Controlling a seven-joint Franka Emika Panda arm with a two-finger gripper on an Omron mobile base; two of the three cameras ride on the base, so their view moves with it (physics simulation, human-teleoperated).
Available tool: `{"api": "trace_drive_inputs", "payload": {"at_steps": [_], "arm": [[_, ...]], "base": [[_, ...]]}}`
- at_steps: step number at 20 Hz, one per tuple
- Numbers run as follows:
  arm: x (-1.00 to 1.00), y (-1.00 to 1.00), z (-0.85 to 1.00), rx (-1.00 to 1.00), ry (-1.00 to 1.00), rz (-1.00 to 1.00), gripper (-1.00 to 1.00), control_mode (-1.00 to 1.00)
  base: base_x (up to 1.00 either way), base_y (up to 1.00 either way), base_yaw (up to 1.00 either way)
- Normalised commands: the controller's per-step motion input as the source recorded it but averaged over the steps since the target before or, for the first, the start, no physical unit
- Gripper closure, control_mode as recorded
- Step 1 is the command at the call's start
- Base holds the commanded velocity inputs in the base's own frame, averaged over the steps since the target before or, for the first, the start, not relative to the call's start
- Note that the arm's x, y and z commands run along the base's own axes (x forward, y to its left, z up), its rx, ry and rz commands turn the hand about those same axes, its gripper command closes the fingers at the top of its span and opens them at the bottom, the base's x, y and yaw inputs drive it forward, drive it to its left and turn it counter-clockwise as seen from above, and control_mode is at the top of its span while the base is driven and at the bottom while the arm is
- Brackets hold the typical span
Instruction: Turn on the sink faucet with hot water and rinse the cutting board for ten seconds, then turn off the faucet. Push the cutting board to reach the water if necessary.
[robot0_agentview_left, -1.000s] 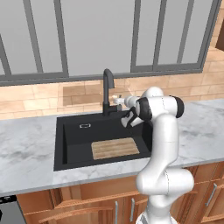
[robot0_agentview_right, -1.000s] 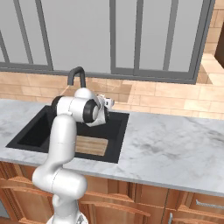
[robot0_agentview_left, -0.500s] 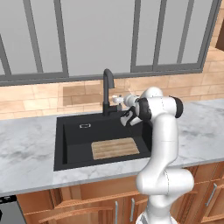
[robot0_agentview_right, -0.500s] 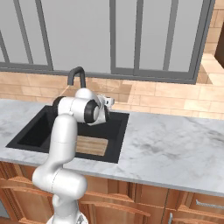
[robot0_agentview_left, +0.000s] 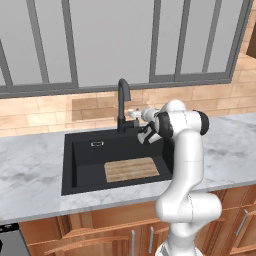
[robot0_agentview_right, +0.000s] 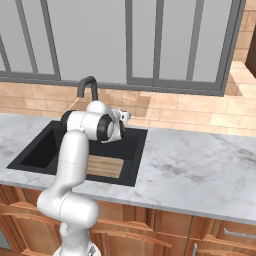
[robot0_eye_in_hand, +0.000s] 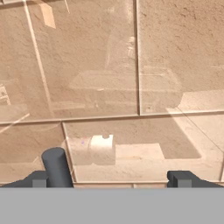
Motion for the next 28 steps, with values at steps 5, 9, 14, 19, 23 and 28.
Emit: {"api": "trace_drive_inputs", "payload": {"at_steps": [5,9,14,19,23,28], "arm": [[0.07,0.00,0.00,0.00,0.00,0.00,-1.00,-1.00],[0.11,0.00,0.00,0.00,0.00,0.00,-1.00,-1.00],[0.05,0.00,0.00,0.00,0.00,0.00,-1.00,-1.00],[0.00,0.00,0.00,0.00,0.00,0.00,-1.00,-1.00],[0.00,-0.04,0.00,0.00,0.00,0.00,-1.00,-1.00],[0.00,-0.07,0.00,0.00,0.00,0.00,-1.00,-1.00]], "base": [[0.00,0.00,0.00],[0.00,0.00,0.00],[0.00,0.00,0.00],[0.00,0.00,0.00],[0.00,0.00,0.00],[0.00,0.00,0.00]]}}
